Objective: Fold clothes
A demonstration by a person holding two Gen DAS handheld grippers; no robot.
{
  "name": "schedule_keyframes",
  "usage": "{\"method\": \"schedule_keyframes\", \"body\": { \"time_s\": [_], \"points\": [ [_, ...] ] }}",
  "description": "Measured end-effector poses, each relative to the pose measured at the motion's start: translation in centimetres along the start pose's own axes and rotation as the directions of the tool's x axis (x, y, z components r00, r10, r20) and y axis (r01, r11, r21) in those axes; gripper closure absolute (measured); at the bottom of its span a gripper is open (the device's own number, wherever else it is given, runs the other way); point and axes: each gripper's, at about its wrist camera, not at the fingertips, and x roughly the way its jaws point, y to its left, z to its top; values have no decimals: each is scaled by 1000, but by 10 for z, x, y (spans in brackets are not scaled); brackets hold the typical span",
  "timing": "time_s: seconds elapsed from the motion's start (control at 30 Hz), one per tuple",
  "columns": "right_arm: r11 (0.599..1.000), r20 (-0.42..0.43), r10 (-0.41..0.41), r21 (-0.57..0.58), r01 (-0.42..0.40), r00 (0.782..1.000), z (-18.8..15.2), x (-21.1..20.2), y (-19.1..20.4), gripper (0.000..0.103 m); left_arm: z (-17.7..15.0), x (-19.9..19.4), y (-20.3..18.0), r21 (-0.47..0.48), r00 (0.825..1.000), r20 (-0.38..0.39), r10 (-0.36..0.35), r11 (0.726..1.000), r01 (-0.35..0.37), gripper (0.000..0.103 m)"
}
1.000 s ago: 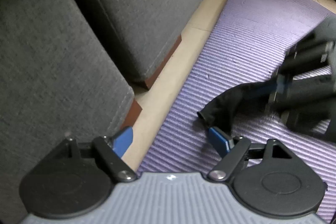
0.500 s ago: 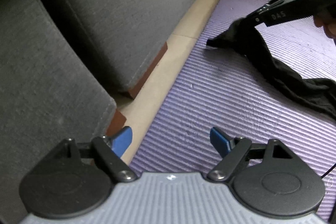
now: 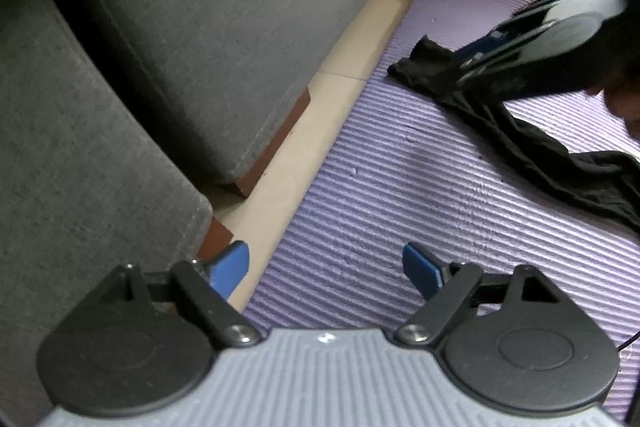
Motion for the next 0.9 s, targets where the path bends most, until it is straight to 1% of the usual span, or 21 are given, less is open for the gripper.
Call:
{"method": "schedule_keyframes", "body": {
  "time_s": [0.03, 0.07, 0.1, 0.17, 0.2, 0.23, 0.3, 0.33, 0.43, 0.5, 0.53, 0.57, 0.63, 0.67, 0.7, 0.73, 0.83, 0.9],
  "points": [
    [1000, -13, -6, -2, 6, 1000, 0, 4, 1, 81, 0, 0, 1, -8, 1000, 2, -1, 1000, 1, 17],
    [1000, -24, -12, 0, 12, 1000, 0, 9, 2, 95, 1, 1, 3, -21, 1000, 7, -4, 1000, 4, 17],
    [1000, -25, -17, 17, 18, 1000, -2, 13, 3, 102, 2, 2, 3, -28, 1000, 8, -9, 1000, 9, 17],
    [996, -3, 9, 84, -9, 1000, -1, 13, -1, 103, 2, 2, 3, -26, 1000, 3, -10, 1000, 10, 17],
    [988, 15, 54, 141, -56, 998, 1, 10, -3, 103, 1, 2, 2, -21, 1000, 0, -9, 1000, 9, 17],
    [983, 29, 81, 161, -85, 996, 3, 8, -4, 103, 1, 2, 1, -18, 1000, -4, -8, 1000, 8, 17],
    [965, 78, 170, 187, -181, 982, 10, -3, -1, 103, 0, 3, 1, -16, 1000, -9, -11, 1000, 11, 17],
    [955, 99, 208, 196, -224, 973, 14, -9, 0, 103, 0, 3, 0, -16, 1000, -10, -12, 1000, 12, 17],
    [934, 129, 277, 198, -299, 952, 24, -23, 3, 103, 1, 2, 1, -23, 1000, -5, -10, 1000, 10, 16],
    [918, 137, 324, 191, -346, 936, 33, -30, 8, 103, 1, 3, 0, -19, 1000, -6, -13, 1000, 13, 16],
    [917, 133, 338, 176, -358, 932, 37, -31, 13, 103, 1, 3, -1, -15, 1000, -8, -14, 1000, 14, 16],
    [927, 125, 324, 158, -341, 938, 40, -33, 16, 103, 1, 3, -2, -9, 1000, -10, -14, 1000, 14, 16],
    [977, 83, 193, 75, -199, 978, 43, -35, 26, 93, 0, 3, -2, -6, 1000, -11, -11, 1000, 11, 15],
    [990, 67, 136, 40, -139, 988, 41, -33, 28, 84, 0, 3, -1, -9, 1000, -12, -7, 1000, 7, 15],
    [998, 43, 58, -5, -58, 997, 36, -29, 30, 77, 0, 2, -1, -11, 1000, -12, -7, 1000, 7, 15],
    [999, 24, 20, -26, -19, 1000, 31, -25, 29, 76, 0, 2, 0, -13, 1000, -12, -8, 1000, 8, 15],
    [1000, -27, 1, -1, -1, 1000, 15, -12, 22, 77, 0, 0, 2, -14, 1000, -11, -13, 1000, 13, 14],
    [1000, -34, -16, 23, 17, 999, 8, -6, 19, 77, 0, 0, 2, -12, 1000, -10, -17, 1000, 17, 14]
  ]
}}
